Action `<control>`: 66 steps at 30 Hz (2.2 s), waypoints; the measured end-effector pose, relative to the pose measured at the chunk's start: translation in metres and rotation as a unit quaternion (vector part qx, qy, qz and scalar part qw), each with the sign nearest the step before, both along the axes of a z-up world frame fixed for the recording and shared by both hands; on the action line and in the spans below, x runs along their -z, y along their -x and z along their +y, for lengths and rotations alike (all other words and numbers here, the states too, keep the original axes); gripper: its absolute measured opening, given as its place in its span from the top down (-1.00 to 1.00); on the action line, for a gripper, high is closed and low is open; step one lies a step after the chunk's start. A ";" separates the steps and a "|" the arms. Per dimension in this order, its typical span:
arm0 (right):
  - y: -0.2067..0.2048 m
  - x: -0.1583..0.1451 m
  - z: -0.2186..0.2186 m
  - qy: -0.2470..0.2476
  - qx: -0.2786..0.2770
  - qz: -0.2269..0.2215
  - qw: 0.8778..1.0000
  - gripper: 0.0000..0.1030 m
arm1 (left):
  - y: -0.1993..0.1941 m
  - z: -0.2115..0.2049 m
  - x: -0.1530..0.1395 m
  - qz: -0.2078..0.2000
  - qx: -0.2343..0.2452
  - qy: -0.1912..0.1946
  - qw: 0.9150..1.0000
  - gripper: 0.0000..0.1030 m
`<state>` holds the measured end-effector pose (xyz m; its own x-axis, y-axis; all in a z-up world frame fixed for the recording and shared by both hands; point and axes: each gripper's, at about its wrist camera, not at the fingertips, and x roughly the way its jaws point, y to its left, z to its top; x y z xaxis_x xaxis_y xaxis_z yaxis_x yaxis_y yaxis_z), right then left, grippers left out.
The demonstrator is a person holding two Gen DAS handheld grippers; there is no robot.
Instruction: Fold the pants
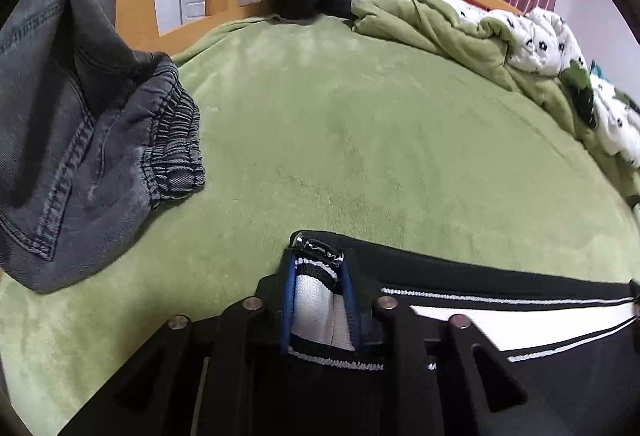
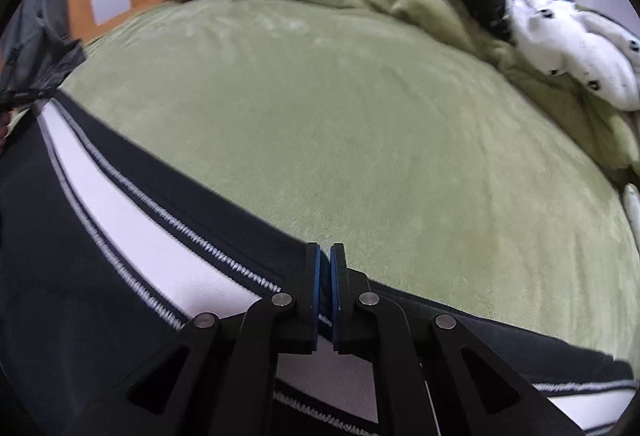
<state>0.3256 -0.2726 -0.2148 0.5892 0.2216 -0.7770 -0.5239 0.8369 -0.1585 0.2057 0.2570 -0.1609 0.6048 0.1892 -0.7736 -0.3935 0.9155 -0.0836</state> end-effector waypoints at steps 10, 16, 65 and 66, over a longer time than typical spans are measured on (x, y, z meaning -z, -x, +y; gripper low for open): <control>0.022 -0.062 -0.037 -0.116 0.155 -0.001 0.981 0.27 | 0.064 0.001 -0.036 -0.019 0.008 0.084 0.996 -0.13; 0.083 -0.113 -0.013 -0.110 0.191 -0.006 0.975 0.10 | 0.148 -0.007 -0.037 -0.049 0.035 0.147 0.987 -0.19; 0.175 -0.114 -0.022 -0.247 0.242 0.088 0.934 0.12 | 0.091 -0.208 -0.125 -0.083 0.130 0.067 0.986 0.61; 0.180 -0.117 -0.026 -0.239 0.243 0.078 0.937 0.12 | 0.089 -0.229 -0.118 -0.085 0.143 0.079 0.983 0.61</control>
<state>0.1459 -0.2989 -0.0978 0.5987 0.3006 -0.7424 -0.0484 0.9388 0.3410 0.1172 0.0280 -0.0433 0.7386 -0.1206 -0.6633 -0.0908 0.9571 -0.2752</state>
